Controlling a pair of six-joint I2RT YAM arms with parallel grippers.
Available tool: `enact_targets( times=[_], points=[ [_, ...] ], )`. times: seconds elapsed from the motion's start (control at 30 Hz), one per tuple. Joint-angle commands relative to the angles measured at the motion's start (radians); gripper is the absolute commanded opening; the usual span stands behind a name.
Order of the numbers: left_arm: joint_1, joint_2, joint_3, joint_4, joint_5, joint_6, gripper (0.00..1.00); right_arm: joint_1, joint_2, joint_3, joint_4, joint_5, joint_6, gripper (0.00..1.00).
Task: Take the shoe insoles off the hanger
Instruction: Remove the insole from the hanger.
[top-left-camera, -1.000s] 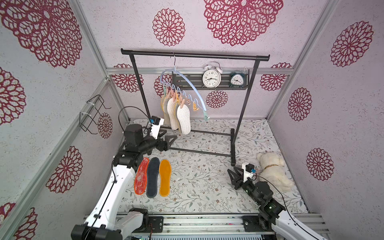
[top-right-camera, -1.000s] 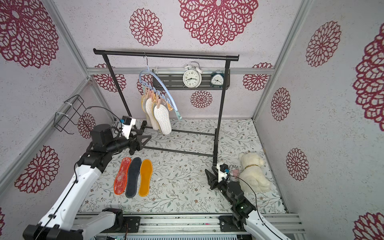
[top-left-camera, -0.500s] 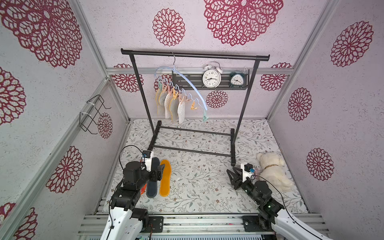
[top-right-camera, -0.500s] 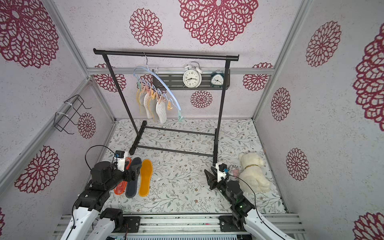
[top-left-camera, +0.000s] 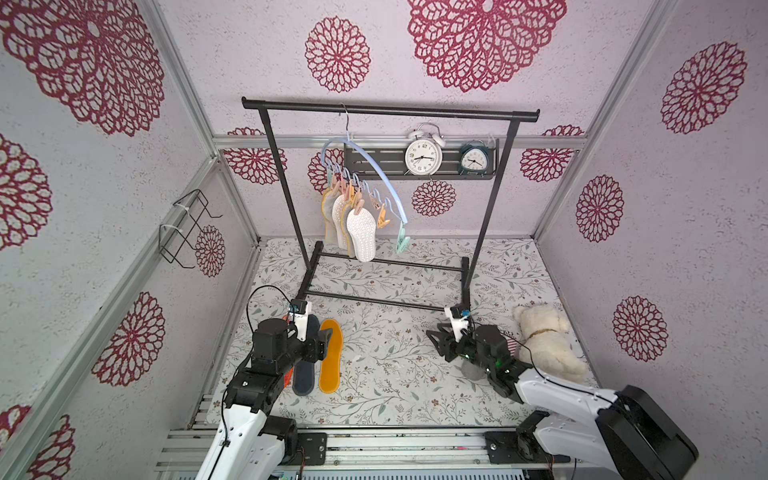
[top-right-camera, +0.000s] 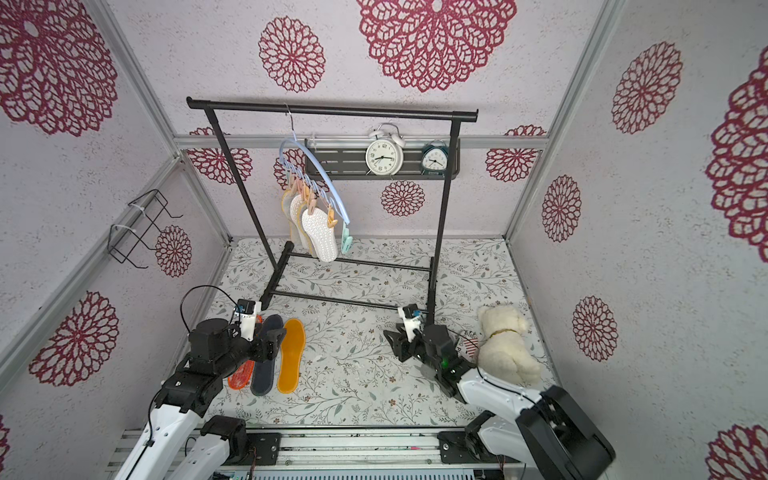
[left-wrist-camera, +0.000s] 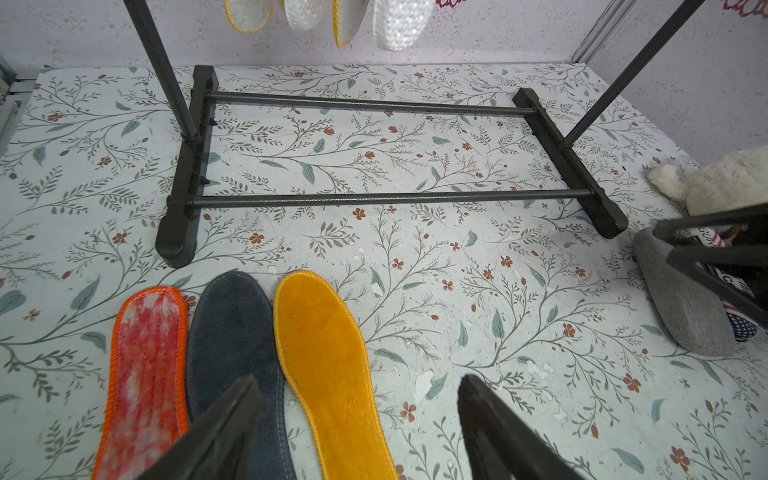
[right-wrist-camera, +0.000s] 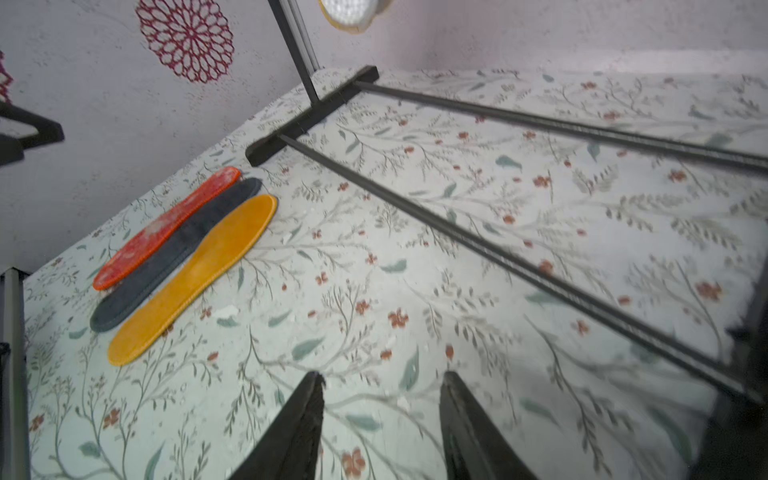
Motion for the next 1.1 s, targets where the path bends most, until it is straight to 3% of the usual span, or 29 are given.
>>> enact_targets(
  times=[0.0,0.23,0.53,0.77,0.87,1.07],
  points=[
    [-0.011,-0.010,0.014,0.002,-0.010,-0.002,0.79,-0.004,0.131,0.173,0.112,-0.099,-0.067,0.52],
    [-0.032,-0.041,0.017,-0.023,-0.042,0.002,0.78,-0.024,0.471,0.569,0.137,-0.198,-0.116,0.59],
    [-0.063,-0.042,0.014,-0.017,-0.055,0.008,0.79,-0.040,0.751,1.003,0.138,-0.247,-0.099,0.60],
    [-0.087,-0.047,0.018,-0.027,-0.061,0.006,0.79,-0.042,0.825,1.138,0.168,-0.268,-0.084,0.63],
    [-0.097,-0.047,0.015,-0.024,-0.071,0.003,0.79,-0.042,0.832,1.161,0.180,-0.250,-0.076,0.72],
    [-0.106,-0.042,0.018,-0.026,-0.069,0.003,0.79,-0.036,0.887,1.276,0.152,-0.305,-0.070,0.72]
  ],
)
